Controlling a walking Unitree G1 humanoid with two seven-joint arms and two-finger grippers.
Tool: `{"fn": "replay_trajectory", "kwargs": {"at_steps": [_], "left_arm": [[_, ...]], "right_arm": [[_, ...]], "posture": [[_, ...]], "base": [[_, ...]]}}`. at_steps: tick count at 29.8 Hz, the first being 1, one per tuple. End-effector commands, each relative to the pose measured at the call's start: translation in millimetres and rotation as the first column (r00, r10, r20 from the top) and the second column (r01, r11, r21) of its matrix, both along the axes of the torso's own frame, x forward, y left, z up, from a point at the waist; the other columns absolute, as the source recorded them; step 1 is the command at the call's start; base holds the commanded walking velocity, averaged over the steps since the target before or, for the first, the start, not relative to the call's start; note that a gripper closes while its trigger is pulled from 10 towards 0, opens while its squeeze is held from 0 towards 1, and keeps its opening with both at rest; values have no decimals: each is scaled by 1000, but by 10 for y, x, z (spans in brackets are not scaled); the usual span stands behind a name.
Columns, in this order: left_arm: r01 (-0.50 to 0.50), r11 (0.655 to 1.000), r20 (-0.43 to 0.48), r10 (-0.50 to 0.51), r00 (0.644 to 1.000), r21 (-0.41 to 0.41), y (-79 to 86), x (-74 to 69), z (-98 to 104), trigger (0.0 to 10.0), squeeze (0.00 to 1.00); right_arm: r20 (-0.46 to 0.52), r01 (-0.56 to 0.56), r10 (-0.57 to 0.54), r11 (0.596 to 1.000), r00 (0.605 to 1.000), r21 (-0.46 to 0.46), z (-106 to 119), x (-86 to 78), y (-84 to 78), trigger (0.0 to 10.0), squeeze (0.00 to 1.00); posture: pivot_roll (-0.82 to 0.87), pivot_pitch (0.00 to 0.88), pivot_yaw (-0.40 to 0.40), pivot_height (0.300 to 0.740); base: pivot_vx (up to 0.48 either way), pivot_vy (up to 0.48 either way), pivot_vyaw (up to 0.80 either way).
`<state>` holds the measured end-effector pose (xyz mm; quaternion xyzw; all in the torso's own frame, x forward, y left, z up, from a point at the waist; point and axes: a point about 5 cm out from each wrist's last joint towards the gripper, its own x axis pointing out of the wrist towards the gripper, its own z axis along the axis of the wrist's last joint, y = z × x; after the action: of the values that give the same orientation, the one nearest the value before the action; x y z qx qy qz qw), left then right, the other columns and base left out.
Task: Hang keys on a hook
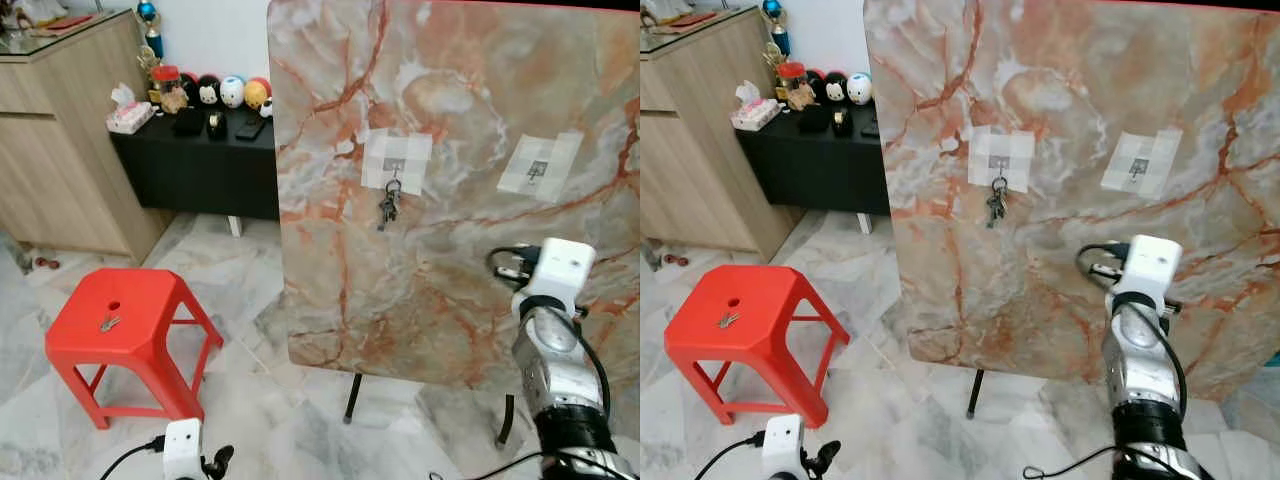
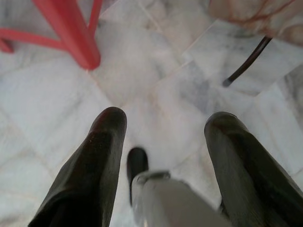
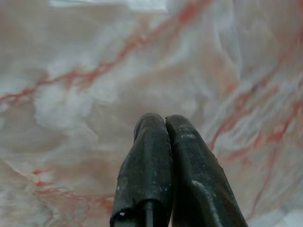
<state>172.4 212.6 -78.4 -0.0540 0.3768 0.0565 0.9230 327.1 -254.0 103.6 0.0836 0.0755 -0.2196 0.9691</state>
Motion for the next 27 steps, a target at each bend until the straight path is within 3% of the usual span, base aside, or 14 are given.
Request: {"fn": "replay_trajectory", "kwargs": {"at_steps": [1, 2, 3, 4, 7, 9, 11, 13, 16, 18, 20, 24, 26, 27], "left_arm": [[17, 1000, -10, -16, 1000, 6, 11, -100, -33, 10000, 0], [15, 1000, -16, -15, 1000, 7, 27, -152, -49, 10000, 0], [13, 1000, -22, -12, 1000, 7, 43, -190, -59, 10000, 0], [11, 1000, -27, -10, 1000, 8, 59, -217, -66, 10000, 0], [6, 1000, -44, -5, 999, 9, 114, -259, -74, 10000, 0], [5, 1000, -47, -4, 999, 9, 126, -255, -72, 10000, 0], [3, 1000, -51, -2, 999, 10, 136, -246, -69, 10000, 0], [-2, 1000, -60, 3, 998, 10, 135, -216, -66, 10000, 0], [-2, 1000, -65, 3, 998, 12, 119, -195, -66, 10000, 0], [1, 1000, -70, 0, 998, 11, 62, -145, -65, 10000, 0], [5, 1000, -73, -4, 997, 10, 13, -102, -62, 10000, 0], [11, 1000, -69, -10, 998, 6, -60, -4, -41, 10000, 0], [12, 1000, -65, -12, 998, 5, -71, 41, -25, 10000, 0], [13, 1000, -59, -12, 998, 6, -75, 96, -3, 10000, 0]], "right_arm": [[-41, -56, 52, 990, 998, -126, 56, 37, 2, 10000, 0], [-94, -154, 129, 916, 987, -371, 124, 58, 51, 10000, 0], [-150, -244, 192, 791, 970, -561, 167, 70, 121, 10000, 0], [-192, -294, 223, 679, 956, -673, 186, 72, 172, 10000, 0], [-249, -346, 249, 521, 936, -781, 205, 79, 243, 10000, 0], [-268, -351, 238, 454, 933, -819, 211, 80, 250, 10000, 0], [-305, -365, 223, 324, 926, -873, 214, 80, 265, 10000, 0], [-360, -389, 207, 123, 910, -913, 219, 75, 288, 10000, 0], [-364, -389, 210, 95, 907, -916, 230, 73, 289, 10000, 0], [-380, -393, 214, 23, 900, -919, 253, 79, 306, 10000, 0], [-389, -394, 213, -22, 896, -919, 264, 83, 313, 10000, 0], [-349, -346, 196, -50, 916, -937, 370, 105, 291, 10000, 0], [-317, -326, 186, 18, 930, -945, 408, 113, 250, 10000, 0], [-258, -299, 196, 223, 946, -928, 435, 122, 200, 10000, 0]], "posture": [[-7, 0, -17, 740], [-7, 0, -17, 740], [-9, 0, -14, 740], [-11, 0, -14, 740], [-13, 0, -14, 740], [-14, 0, -14, 740], [-14, 0, -14, 740], [-10, 0, -15, 740], [-10, 0, -15, 740], [-11, 0, -13, 740], [-12, 0, -13, 740], [-13, 0, -11, 740], [-13, 0, -11, 740], [-14, 0, -10, 740]], "base": [[0, 0, 0], [0, 0, 0], [0, 0, 0], [0, 0, 0], [0, 0, 0], [0, 0, 0], [0, 0, 0], [0, 0, 0], [0, 0, 0], [0, 0, 0], [0, 0, 0], [0, 0, 0], [0, 0, 0], [0, 0, 0]]}}
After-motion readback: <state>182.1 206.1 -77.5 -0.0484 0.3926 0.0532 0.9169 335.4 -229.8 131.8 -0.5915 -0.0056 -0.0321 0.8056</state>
